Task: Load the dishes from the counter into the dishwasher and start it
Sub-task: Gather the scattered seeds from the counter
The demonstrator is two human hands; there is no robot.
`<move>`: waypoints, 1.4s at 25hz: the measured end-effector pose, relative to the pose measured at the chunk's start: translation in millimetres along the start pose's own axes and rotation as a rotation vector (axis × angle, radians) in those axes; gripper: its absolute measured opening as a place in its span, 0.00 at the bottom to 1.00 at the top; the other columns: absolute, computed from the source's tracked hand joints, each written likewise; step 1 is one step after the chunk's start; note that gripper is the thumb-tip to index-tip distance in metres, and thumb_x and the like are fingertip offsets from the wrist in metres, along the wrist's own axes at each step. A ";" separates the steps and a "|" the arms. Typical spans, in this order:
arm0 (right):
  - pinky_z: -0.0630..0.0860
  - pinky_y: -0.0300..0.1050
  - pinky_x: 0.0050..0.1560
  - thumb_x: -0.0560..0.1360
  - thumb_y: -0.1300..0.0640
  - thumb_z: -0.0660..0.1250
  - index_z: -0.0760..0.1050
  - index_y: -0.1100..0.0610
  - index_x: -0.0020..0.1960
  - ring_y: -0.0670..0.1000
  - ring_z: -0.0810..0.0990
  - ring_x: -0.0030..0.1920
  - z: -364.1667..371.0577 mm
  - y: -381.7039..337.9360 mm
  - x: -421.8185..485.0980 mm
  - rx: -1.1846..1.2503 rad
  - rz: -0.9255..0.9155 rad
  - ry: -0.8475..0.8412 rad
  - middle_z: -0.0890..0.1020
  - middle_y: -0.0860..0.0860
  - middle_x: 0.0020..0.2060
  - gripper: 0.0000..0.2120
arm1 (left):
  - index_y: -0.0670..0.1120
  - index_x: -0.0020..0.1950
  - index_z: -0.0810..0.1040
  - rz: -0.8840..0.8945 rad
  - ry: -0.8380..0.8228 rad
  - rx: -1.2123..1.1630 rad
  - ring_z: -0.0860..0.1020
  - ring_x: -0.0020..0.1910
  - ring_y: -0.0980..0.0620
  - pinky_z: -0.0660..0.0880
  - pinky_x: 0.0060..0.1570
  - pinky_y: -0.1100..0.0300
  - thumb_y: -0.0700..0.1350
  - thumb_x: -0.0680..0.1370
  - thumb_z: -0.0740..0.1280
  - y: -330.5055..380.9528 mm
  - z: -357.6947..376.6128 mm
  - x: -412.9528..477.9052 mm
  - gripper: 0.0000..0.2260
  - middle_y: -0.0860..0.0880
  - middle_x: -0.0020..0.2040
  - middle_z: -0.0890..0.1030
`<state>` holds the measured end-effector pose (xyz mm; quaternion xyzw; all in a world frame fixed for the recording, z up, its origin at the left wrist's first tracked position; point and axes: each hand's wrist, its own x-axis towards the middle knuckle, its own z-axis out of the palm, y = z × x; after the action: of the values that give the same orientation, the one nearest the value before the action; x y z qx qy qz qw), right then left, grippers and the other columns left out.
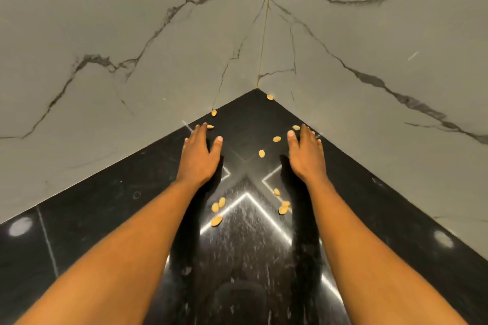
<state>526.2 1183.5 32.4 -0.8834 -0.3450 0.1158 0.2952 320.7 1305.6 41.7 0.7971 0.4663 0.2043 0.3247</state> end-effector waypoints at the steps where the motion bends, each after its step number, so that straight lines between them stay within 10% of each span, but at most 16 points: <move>1: 0.52 0.53 0.76 0.83 0.46 0.50 0.61 0.60 0.75 0.55 0.60 0.75 -4.1 2.7 4.9 -0.007 -0.028 -0.011 0.65 0.57 0.74 0.26 | 0.45 0.78 0.61 0.005 -0.011 -0.014 0.61 0.76 0.45 0.55 0.76 0.49 0.52 0.83 0.58 3.0 -4.3 6.7 0.25 0.46 0.76 0.65; 16: 0.58 0.42 0.71 0.81 0.62 0.56 0.61 0.59 0.76 0.54 0.64 0.73 51.5 -51.6 129.7 -0.066 -0.401 -0.072 0.66 0.55 0.74 0.24 | 0.47 0.77 0.63 0.261 -0.152 0.111 0.69 0.71 0.45 0.66 0.69 0.51 0.46 0.82 0.58 36.2 52.0 128.4 0.22 0.45 0.73 0.71; 25: 0.63 0.23 0.58 0.76 0.60 0.61 0.80 0.63 0.59 0.43 0.75 0.58 15.4 -18.9 1.8 0.254 -0.474 -0.299 0.79 0.52 0.58 0.16 | 0.49 0.71 0.75 0.255 -0.241 0.025 0.68 0.73 0.47 0.62 0.73 0.51 0.46 0.84 0.58 10.6 25.1 30.3 0.16 0.48 0.69 0.76; 35: 0.71 0.40 0.60 0.72 0.62 0.59 0.79 0.62 0.58 0.51 0.77 0.56 25.1 -26.6 -161.3 0.305 -0.431 -0.231 0.81 0.53 0.55 0.18 | 0.46 0.70 0.75 0.234 -0.298 -0.055 0.68 0.73 0.49 0.52 0.76 0.58 0.37 0.80 0.60 6.0 13.8 -115.4 0.18 0.49 0.70 0.76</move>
<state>383.0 1100.9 28.5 -0.7161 -0.5349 0.2005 0.4011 277.5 1197.8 33.6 0.8582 0.3114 0.1329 0.3858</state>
